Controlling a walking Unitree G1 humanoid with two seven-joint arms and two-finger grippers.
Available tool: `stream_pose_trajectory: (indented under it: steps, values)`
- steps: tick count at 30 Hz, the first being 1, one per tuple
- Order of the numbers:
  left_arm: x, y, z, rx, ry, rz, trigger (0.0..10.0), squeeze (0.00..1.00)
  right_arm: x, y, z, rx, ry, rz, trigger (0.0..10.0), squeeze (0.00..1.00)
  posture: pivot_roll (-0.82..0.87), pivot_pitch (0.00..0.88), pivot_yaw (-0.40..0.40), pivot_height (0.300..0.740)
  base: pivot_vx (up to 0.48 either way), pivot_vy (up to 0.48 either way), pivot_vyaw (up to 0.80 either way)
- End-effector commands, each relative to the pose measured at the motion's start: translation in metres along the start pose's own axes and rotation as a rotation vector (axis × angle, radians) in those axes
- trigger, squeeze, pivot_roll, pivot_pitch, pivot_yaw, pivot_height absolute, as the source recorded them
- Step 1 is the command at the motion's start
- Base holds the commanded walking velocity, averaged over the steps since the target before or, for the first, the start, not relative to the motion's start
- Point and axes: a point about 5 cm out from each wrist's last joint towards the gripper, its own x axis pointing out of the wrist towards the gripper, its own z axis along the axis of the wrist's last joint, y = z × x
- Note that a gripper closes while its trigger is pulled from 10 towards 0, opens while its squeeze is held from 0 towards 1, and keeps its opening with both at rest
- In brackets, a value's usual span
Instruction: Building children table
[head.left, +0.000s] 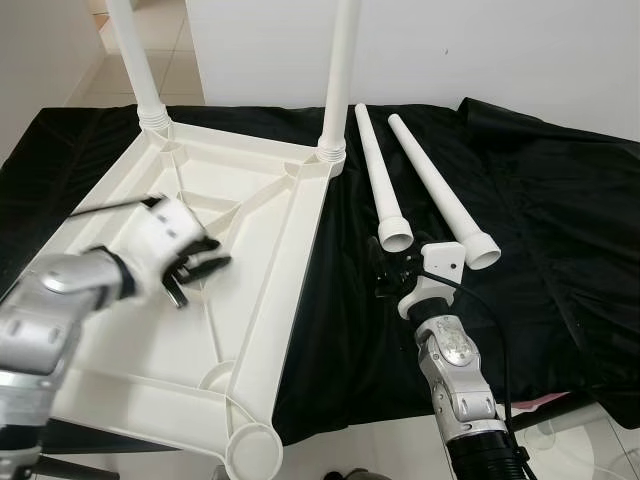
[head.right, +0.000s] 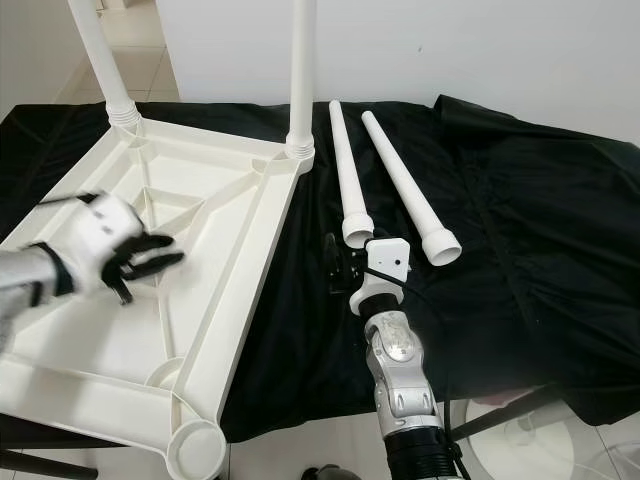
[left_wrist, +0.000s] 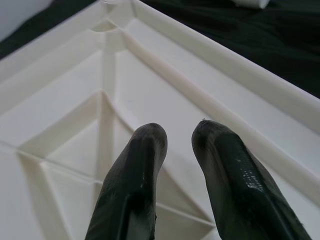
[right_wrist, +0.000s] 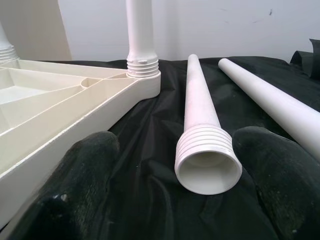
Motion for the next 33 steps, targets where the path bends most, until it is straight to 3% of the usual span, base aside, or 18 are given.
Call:
stream_pose_trajectory:
  steps: [1, 5, 6, 17, 18, 19, 20, 26, 27, 33]
  values:
    - [-0.002, 0.002, -0.002, -0.014, 0.0, -0.004, 10.0, 0.0, -0.003, -0.002, -0.002, -0.002, 0.007, -0.008, 10.0, 0.0, 0.01, 0.116, -0.025, 0.74, 0.0, 0.0, 0.0]
    - [-0.011, 0.008, -0.015, -0.009, 0.049, -0.018, 10.0, 0.0, -0.002, -0.001, -0.003, -0.002, 0.009, -0.001, 10.0, 0.0, 0.01, 0.117, -0.032, 0.74, 0.0, 0.0, 0.0]
    - [-0.016, 0.007, -0.027, -0.015, 0.098, -0.04, 10.0, 0.0, -0.002, 0.0, -0.003, 0.0, 0.009, 0.003, 10.0, 0.0, 0.01, 0.117, -0.034, 0.74, 0.0, 0.0, 0.0]
    - [-0.018, 0.003, -0.052, -0.025, 0.211, -0.054, 10.0, 0.0, -0.002, -0.001, -0.002, -0.008, 0.009, 0.008, 10.0, 0.0, 0.01, 0.118, -0.038, 0.74, 0.0, 0.0, 0.0]
    - [-0.018, 0.003, -0.053, -0.04, 0.211, -0.053, 10.0, 0.23, -0.002, -0.001, -0.002, -0.01, 0.009, 0.008, 10.0, 0.0, 0.01, 0.115, -0.038, 0.74, 0.0, 0.0, 0.0]
    - [-0.018, 0.003, -0.053, -0.04, 0.211, -0.053, 10.0, 0.23, -0.002, -0.001, -0.002, -0.01, 0.009, 0.008, 10.0, 0.0, 0.01, 0.115, -0.038, 0.74, 0.0, 0.0, 0.0]
    - [-0.016, 0.002, -0.054, -0.036, 0.215, -0.056, 10.0, 1.0, -0.002, -0.001, -0.002, -0.011, 0.009, 0.007, 10.0, 0.0, 0.0, 0.113, -0.037, 0.74, 0.0, 0.0, 0.0]
    - [-0.015, 0.0, -0.055, -0.013, 0.217, -0.08, 10.0, 1.0, -0.002, -0.002, -0.002, -0.012, 0.009, 0.004, 10.0, 0.0, 0.0, 0.107, -0.034, 0.74, 0.0, 0.0, 0.0]
    - [-0.015, 0.001, -0.056, 0.004, 0.216, -0.093, 10.0, 0.0, -0.003, -0.001, -0.002, -0.014, 0.009, 0.005, 10.0, 0.0, 0.0, 0.102, -0.033, 0.74, 0.0, 0.0, 0.0]
    - [-0.016, 0.003, -0.056, -0.012, 0.213, -0.111, 10.0, 0.0, -0.002, -0.001, -0.002, -0.015, 0.009, 0.005, 10.0, 0.0, 0.0, 0.095, -0.03, 0.74, 0.0, 0.0, 0.0]
